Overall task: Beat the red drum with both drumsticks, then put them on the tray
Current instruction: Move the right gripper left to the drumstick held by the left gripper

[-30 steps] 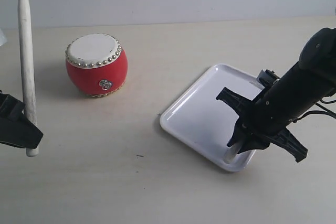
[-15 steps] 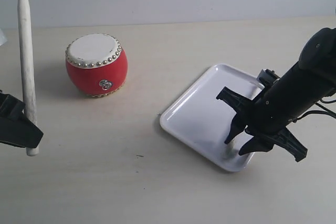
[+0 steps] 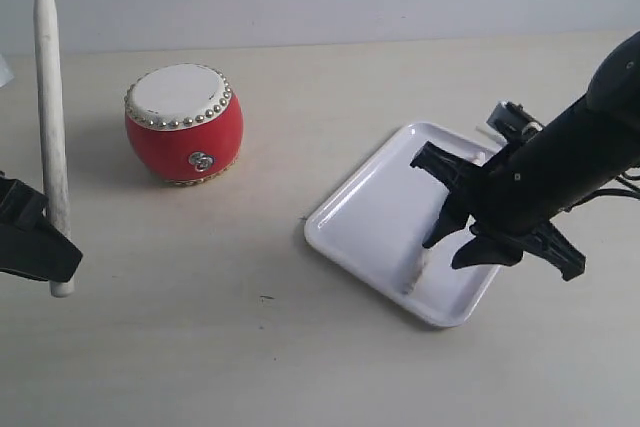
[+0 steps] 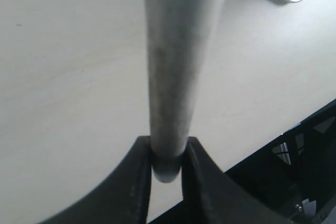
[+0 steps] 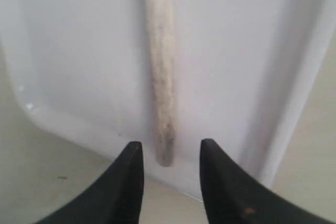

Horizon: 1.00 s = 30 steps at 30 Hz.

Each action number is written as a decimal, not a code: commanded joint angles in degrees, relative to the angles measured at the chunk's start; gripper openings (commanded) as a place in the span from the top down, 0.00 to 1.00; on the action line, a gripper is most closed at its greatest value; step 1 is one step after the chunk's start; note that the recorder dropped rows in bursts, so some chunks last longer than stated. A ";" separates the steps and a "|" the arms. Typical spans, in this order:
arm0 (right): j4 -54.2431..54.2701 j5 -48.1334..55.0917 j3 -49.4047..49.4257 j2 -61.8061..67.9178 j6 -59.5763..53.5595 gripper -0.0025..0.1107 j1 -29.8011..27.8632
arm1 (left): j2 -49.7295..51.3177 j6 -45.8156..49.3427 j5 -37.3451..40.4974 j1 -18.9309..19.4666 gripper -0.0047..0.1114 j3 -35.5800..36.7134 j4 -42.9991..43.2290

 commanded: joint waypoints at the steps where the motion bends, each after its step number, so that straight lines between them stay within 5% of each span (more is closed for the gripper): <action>1: 2.22 0.14 0.08 -6.34 -12.35 0.66 0.09 | -0.39 0.35 -1.12 0.09 0.96 0.10 -0.33; 10: 17.75 5.84 0.31 -19.12 -39.05 0.67 0.09 | -0.39 0.35 -1.52 0.09 0.96 0.10 -0.33; 17: 33.60 24.62 0.31 -20.53 -65.48 0.67 0.09 | -0.39 2.69 -0.05 0.09 0.96 0.10 -1.81; 26: 36.37 35.07 0.31 -20.53 -75.27 0.67 0.09 | -0.39 28.78 7.49 -0.15 0.96 5.06 -31.19; 30: 41.63 35.07 0.31 -20.53 -76.85 0.61 1.52 | -0.39 30.61 7.49 -0.15 0.96 8.00 -35.01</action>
